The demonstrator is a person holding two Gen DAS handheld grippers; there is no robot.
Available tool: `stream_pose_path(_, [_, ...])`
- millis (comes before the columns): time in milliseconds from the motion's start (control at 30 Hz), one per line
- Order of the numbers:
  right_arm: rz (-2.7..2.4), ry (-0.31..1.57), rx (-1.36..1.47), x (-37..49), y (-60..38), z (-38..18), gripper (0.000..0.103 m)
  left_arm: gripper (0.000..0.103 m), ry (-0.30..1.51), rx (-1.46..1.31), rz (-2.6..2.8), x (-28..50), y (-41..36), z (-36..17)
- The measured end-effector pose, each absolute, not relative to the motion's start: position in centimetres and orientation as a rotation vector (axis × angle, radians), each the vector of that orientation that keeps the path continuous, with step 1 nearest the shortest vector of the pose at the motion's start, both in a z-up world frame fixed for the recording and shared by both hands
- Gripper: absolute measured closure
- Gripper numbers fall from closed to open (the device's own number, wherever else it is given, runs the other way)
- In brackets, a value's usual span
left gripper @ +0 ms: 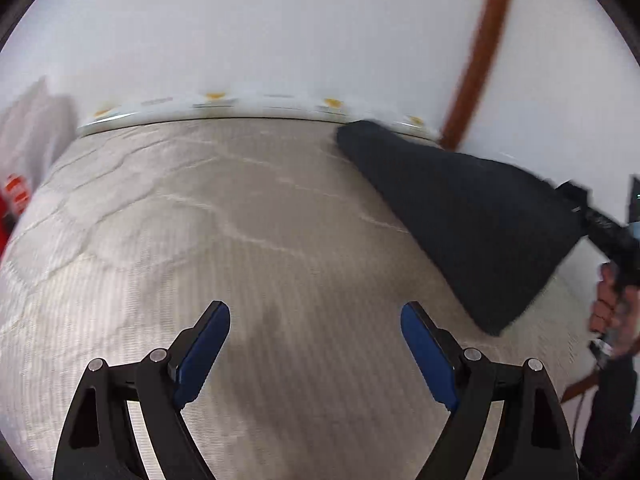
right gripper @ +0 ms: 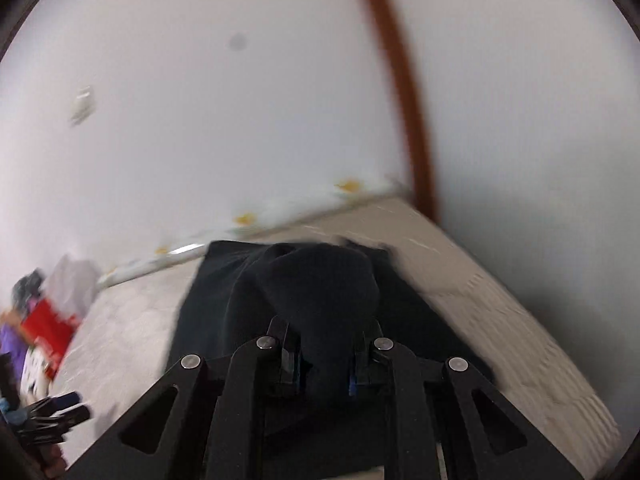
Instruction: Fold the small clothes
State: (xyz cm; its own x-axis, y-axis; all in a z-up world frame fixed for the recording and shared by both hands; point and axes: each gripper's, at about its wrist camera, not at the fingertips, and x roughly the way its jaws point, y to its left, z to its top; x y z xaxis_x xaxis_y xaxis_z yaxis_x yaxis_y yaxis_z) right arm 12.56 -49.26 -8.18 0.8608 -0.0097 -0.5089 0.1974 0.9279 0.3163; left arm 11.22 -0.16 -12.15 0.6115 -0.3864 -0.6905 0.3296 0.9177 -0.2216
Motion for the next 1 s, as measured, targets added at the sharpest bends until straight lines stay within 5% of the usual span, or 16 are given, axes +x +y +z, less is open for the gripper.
stream_pose_path(300, [-0.092,0.604,0.417,12.5,-51.6,-12.5,0.081,0.017,0.828,0.011,-0.609,9.5,-8.3,-12.1])
stream_pose_path(500, [-0.111,0.622,0.355,12.6,-52.4,-12.4,0.057,0.017,0.856,0.038,-0.698,8.7,-11.2,-12.6])
stream_pose_path(667, [-0.102,0.692,0.371,13.0,-53.6,-14.3,0.057,0.018,0.881,0.096,-0.682,9.0,-14.5,-13.9])
stream_pose_path(800, [-0.076,0.685,0.33,12.9,-53.0,-14.6,0.08,0.032,0.904,0.111,-0.673,10.2,-16.4,-15.1])
stream_pose_path(1000, [-0.052,0.696,0.325,13.5,-52.8,-14.8,0.086,0.068,0.895,0.038,-0.649,11.7,-16.6,-15.5])
